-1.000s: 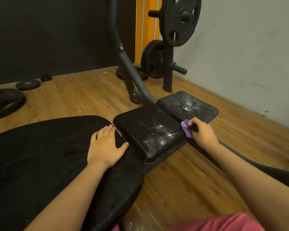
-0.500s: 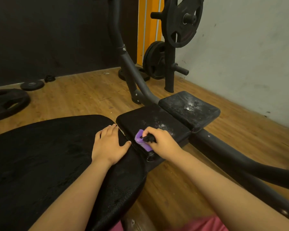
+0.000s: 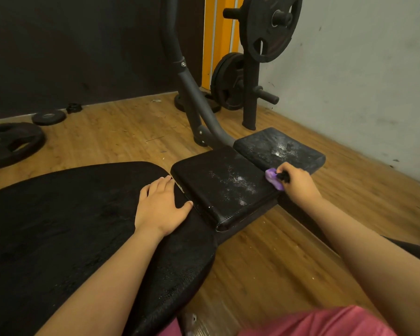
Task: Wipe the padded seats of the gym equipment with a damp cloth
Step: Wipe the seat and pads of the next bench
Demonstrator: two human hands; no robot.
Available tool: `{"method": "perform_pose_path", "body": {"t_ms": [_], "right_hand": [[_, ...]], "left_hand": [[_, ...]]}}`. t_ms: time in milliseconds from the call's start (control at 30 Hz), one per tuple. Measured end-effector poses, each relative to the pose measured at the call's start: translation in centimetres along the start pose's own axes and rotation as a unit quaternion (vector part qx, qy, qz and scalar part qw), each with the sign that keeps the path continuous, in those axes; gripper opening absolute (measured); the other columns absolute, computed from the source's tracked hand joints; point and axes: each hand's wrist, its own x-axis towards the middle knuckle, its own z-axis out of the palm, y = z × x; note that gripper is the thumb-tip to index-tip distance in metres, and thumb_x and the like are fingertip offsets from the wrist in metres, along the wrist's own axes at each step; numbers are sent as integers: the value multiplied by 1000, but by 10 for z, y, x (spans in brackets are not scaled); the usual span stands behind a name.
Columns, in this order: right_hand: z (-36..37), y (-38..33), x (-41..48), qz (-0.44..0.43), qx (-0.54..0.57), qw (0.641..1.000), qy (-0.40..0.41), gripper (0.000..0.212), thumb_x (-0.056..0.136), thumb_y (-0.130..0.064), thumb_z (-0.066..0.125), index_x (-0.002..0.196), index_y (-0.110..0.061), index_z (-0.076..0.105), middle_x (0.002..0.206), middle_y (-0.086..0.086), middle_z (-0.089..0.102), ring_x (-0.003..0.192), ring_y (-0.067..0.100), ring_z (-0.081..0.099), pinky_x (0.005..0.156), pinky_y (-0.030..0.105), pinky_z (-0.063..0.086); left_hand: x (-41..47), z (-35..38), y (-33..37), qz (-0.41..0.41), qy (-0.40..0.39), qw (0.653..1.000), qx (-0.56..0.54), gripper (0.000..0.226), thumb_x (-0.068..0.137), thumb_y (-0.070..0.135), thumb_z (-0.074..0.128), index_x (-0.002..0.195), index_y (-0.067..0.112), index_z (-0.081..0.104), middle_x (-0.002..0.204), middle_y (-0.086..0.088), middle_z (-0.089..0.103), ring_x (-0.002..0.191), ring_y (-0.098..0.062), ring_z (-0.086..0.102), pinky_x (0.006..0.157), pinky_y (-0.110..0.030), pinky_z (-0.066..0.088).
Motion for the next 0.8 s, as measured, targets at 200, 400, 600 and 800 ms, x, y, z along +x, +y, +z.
{"method": "perform_pose_path", "body": {"t_ms": [200, 400, 600, 800], "right_hand": [[7, -24, -26, -20, 42, 999, 17, 14, 85, -1, 60, 91, -13, 60, 85, 2, 65, 81, 22, 58, 66, 31, 37], [33, -81, -53, -120, 76, 988, -56, 22, 81, 0, 58, 94, -17, 62, 89, 0, 65, 88, 18, 53, 69, 29, 34], [50, -130, -57, -191, 116, 966, -129, 14, 87, -10, 58, 97, -20, 61, 91, -5, 62, 89, 17, 54, 73, 29, 41], [18, -121, -60, -202, 105, 946, -230, 14, 88, -8, 63, 98, -18, 65, 89, -5, 64, 81, 5, 56, 67, 10, 38]], "left_hand": [[0, 0, -1, 0, 1, 1000, 0, 78, 89, 63, 42, 151, 17, 27, 158, 2, 24, 147, -14, 15, 118, -35, 11], [0, -1, 1, 1, -2, 1000, -10, 76, 90, 59, 45, 150, 16, 29, 158, 2, 26, 146, -14, 16, 118, -36, 11], [-2, -3, 1, -7, -3, 999, -33, 68, 92, 49, 49, 149, 15, 33, 155, -1, 32, 145, -15, 21, 118, -36, 14], [-3, -6, 0, -12, 2, 998, -68, 55, 97, 35, 48, 147, 16, 37, 153, -3, 36, 143, -17, 25, 118, -36, 15]]}}
